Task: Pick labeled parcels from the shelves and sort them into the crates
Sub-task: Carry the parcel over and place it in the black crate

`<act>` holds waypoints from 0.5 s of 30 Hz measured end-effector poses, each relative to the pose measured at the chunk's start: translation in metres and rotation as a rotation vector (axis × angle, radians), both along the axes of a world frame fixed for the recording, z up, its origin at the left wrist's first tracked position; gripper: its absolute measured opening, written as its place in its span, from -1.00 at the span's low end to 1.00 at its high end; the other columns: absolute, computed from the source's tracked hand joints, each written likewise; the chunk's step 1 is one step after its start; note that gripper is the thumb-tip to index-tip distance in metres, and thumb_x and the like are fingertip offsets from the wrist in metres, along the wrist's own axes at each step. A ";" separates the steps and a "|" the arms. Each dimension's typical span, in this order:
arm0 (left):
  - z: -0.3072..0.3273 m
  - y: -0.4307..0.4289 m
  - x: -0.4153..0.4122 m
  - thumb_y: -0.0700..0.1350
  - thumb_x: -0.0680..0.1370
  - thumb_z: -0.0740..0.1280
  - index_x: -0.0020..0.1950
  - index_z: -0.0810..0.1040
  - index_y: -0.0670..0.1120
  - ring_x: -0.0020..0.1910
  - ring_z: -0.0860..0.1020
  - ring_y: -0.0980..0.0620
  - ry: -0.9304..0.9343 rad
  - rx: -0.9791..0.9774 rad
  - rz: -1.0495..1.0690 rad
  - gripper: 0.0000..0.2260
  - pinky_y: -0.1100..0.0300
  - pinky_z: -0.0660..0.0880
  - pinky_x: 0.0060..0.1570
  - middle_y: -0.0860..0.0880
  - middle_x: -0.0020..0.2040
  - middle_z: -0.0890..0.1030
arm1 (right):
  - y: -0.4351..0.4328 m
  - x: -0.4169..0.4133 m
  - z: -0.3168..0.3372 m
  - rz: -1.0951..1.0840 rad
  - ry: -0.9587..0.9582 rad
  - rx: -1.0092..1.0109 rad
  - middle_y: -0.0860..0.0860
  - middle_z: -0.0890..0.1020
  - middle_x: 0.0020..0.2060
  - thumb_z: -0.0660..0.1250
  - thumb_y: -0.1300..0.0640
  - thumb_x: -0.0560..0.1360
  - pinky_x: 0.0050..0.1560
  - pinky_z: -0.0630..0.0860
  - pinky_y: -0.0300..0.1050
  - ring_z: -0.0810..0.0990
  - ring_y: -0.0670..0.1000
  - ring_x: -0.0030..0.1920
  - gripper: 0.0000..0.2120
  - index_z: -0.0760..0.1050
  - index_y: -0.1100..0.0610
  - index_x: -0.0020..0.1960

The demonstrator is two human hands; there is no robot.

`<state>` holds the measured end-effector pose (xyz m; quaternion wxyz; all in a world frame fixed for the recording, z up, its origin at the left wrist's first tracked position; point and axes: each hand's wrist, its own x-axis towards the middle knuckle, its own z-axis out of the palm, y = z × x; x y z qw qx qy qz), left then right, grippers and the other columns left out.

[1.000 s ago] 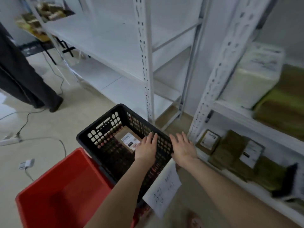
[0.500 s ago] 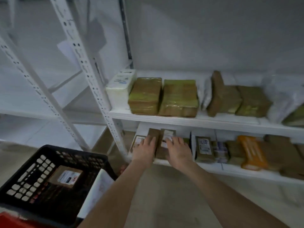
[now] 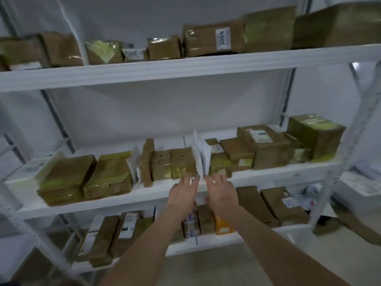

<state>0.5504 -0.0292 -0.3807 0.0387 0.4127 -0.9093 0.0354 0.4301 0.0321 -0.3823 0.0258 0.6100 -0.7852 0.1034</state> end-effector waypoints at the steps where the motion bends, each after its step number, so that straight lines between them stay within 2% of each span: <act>1: 0.007 0.002 -0.014 -0.10 0.51 0.36 0.56 -0.02 -0.01 0.43 0.26 -0.10 0.000 -0.011 -0.019 -0.25 0.06 0.36 0.25 -0.11 0.54 0.08 | 0.004 -0.014 0.007 -0.025 0.000 -0.001 0.08 0.29 0.38 0.27 0.06 0.53 0.30 0.30 0.02 0.27 0.13 0.37 -0.43 0.13 0.05 0.48; 6: 0.041 0.000 -0.075 -0.15 0.51 0.35 0.55 0.03 -0.04 0.45 0.25 -0.12 0.034 -0.079 -0.101 -0.29 0.02 0.40 0.23 -0.11 0.55 0.05 | 0.008 -0.073 0.040 -0.125 0.022 -0.041 0.10 0.26 0.39 0.25 0.07 0.54 0.31 0.29 0.03 0.24 0.15 0.39 -0.44 0.13 0.06 0.48; 11: 0.078 -0.018 -0.132 -0.23 0.49 0.35 0.56 0.00 -0.03 0.48 0.20 -0.12 0.089 -0.154 -0.162 -0.25 0.01 0.32 0.34 -0.10 0.56 0.05 | -0.003 -0.120 0.083 -0.178 0.056 -0.134 0.09 0.24 0.43 0.24 0.07 0.52 0.35 0.25 0.04 0.22 0.15 0.41 -0.40 0.09 0.04 0.49; 15: 0.107 -0.028 -0.177 -0.25 0.55 0.27 0.56 0.01 -0.04 0.51 0.14 -0.12 0.138 -0.224 -0.220 -0.34 0.01 0.25 0.39 -0.10 0.57 0.01 | -0.007 -0.162 0.114 -0.232 0.081 -0.221 0.06 0.23 0.45 0.22 0.07 0.55 0.38 0.25 0.02 0.21 0.12 0.44 -0.43 0.11 0.01 0.50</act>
